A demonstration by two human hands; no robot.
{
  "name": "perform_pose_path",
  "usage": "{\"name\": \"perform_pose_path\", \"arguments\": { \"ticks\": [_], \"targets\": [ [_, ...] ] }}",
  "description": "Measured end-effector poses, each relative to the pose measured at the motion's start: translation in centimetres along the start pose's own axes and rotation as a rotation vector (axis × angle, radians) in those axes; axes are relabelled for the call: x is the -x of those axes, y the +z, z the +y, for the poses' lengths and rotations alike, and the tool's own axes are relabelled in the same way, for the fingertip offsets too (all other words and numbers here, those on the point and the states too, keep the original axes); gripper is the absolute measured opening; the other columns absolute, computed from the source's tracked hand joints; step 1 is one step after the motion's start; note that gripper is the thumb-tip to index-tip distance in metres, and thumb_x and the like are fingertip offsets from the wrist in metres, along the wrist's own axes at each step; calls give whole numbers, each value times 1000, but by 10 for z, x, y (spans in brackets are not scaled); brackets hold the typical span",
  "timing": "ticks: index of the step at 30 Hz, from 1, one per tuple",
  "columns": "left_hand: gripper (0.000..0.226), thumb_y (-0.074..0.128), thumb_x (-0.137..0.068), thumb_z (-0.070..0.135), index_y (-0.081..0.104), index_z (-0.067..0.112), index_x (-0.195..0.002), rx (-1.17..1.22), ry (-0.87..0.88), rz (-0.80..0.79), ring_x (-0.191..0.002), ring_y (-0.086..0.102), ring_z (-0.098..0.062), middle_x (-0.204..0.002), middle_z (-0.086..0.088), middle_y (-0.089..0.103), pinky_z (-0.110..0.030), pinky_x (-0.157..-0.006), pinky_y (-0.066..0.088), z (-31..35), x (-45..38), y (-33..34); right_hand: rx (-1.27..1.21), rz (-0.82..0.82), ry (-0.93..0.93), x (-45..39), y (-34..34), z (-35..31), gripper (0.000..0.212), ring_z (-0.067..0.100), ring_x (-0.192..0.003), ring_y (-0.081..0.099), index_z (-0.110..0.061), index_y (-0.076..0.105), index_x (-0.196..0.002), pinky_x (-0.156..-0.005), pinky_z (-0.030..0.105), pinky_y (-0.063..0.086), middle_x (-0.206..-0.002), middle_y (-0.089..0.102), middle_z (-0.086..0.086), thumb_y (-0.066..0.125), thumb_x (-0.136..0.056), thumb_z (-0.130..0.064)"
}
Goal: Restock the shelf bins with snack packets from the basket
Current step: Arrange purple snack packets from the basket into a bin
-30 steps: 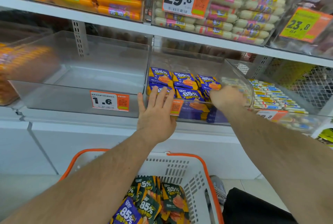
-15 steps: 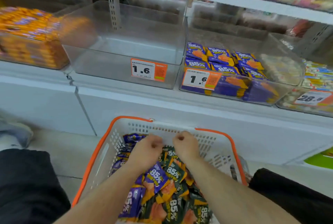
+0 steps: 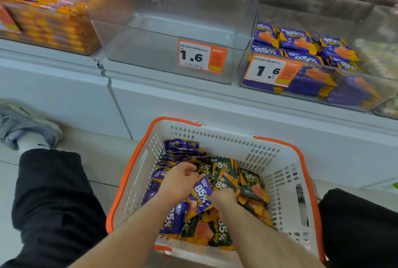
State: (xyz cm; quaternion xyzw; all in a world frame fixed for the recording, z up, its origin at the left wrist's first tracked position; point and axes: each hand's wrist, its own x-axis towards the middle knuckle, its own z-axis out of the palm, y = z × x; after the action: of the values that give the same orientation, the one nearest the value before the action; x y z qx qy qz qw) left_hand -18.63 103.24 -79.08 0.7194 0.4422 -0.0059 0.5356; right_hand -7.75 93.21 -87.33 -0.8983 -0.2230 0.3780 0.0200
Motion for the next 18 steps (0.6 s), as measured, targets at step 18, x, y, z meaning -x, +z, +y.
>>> {"name": "perform_pose_path", "arguments": {
  "ticks": [18],
  "targets": [
    [31,61,-88,2,71,25,-106,529,175,-135,-90,73,-24,-99,-5,76,-41,-86,54,86,13,-5,-558,217,-342,69,-208,-8,18,22,-78,56,-17,62,-81,-69,30,44,-82,61,3,53,-97,-13]
  ]
}}
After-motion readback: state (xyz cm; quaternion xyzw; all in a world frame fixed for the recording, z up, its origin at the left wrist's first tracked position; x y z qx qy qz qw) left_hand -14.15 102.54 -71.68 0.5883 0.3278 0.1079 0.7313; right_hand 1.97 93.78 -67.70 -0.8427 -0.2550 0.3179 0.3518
